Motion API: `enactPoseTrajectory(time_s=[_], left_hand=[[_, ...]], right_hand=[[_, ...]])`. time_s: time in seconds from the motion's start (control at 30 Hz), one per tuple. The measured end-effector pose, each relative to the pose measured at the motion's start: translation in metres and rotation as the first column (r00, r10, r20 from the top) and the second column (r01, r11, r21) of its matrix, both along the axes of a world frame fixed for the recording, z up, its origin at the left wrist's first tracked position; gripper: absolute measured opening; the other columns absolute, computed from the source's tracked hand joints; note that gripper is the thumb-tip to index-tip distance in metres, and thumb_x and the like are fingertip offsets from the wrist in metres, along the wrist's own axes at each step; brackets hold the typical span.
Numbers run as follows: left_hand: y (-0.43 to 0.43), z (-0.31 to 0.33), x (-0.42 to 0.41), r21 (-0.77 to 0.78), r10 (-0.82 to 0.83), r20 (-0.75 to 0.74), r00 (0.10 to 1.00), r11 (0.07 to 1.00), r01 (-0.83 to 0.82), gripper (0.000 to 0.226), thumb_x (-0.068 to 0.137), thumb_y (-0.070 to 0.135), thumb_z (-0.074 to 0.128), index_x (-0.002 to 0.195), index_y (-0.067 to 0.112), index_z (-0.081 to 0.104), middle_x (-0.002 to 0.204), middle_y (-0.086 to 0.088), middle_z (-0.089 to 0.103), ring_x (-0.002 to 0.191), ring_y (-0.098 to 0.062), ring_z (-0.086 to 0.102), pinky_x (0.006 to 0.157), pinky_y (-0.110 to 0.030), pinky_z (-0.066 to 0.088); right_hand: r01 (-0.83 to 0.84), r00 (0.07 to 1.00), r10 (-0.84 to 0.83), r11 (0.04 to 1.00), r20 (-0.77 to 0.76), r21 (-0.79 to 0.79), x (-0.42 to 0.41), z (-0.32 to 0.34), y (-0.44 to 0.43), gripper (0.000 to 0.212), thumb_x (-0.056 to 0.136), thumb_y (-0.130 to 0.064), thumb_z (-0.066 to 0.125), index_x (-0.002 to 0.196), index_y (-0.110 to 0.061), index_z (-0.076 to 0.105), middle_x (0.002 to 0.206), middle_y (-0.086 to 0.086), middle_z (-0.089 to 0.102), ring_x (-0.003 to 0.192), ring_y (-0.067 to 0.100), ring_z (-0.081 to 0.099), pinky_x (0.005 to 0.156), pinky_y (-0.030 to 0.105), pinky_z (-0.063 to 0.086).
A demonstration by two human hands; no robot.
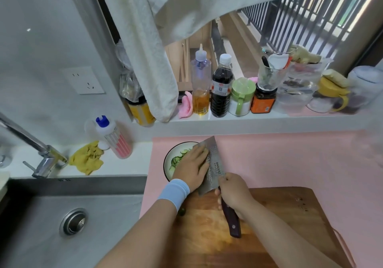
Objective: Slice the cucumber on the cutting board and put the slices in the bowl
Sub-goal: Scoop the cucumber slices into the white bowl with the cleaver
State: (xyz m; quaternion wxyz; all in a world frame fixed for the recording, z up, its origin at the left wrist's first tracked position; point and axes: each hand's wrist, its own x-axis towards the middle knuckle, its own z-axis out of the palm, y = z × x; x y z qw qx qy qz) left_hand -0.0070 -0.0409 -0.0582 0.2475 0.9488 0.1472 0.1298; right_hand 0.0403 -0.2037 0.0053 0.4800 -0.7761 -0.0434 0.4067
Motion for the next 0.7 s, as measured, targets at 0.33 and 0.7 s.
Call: enactPoseTrajectory(time_s=[0.33, 0.7], left_hand=[[0.008, 0.001, -0.01, 0.061, 0.111, -0.005, 0.994, 0.992, -0.11, 0.05, 0.1, 0.023, 0.034, 0.15, 0.016, 0.038, 0.157, 0.003, 0.033, 0.147, -0.016, 0.024, 0.118, -0.022, 0.01], [0.015, 0.002, -0.023, 0.1, 0.068, -0.108, 0.992, 0.993, -0.057, 0.055, 0.102, 0.035, 0.021, 0.153, 0.017, 0.032, 0.16, 0.002, 0.025, 0.149, -0.018, 0.015, 0.121, -0.027, 0.005]], right_hand=[[-0.049, 0.998, 0.05, 0.998, 0.036, -0.03, -0.007, 0.006, -0.004, 0.025, 0.107, -0.02, 0.034, 0.088, -0.01, 0.048, 0.076, 0.014, 0.058, 0.047, 0.022, 0.047, 0.047, 0.03, 0.046], [-0.028, 0.996, 0.033, 0.998, 0.086, -0.054, -0.007, 0.016, -0.008, 0.027, 0.107, -0.022, 0.036, 0.105, -0.003, 0.056, 0.075, 0.013, 0.059, 0.05, 0.023, 0.049, 0.052, 0.033, 0.05]])
